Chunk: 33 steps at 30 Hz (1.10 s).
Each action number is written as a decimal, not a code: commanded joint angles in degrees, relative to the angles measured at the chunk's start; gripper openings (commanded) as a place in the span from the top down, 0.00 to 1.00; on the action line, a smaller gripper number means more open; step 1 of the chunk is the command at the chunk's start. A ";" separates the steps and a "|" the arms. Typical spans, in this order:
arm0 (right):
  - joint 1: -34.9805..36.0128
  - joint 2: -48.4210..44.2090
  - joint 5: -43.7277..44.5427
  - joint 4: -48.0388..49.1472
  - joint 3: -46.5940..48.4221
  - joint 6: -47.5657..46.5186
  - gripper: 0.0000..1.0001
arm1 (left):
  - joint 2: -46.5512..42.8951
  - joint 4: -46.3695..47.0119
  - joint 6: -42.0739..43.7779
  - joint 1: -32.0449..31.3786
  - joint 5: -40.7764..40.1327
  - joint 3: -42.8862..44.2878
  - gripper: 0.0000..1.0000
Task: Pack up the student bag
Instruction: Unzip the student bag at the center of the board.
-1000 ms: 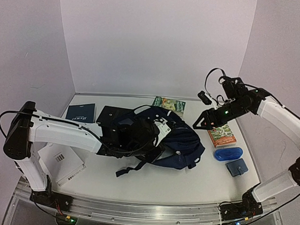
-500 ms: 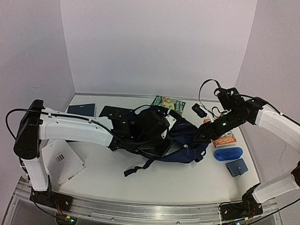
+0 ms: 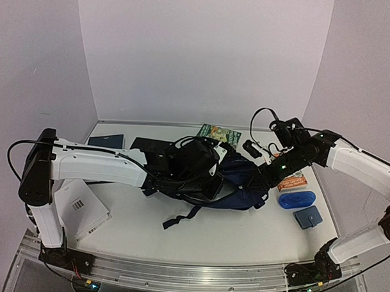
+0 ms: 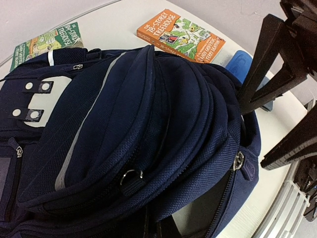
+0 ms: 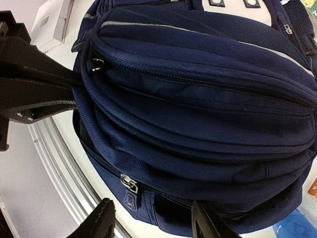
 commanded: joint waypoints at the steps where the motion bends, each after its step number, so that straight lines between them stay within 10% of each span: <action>1: 2.22 1.10 2.28 1.91 0.78 0.22 0.49 | -1.18 4.41 -3.22 1.54 -0.69 4.07 1.00; 23: 6.03 1.97 11.79 5.76 -2.61 2.24 0.56 | -1.12 5.77 -5.67 2.42 0.88 4.27 1.00; 33: 6.00 1.60 12.18 5.34 -2.51 2.18 0.94 | -2.55 6.48 -6.76 3.23 1.85 2.16 1.00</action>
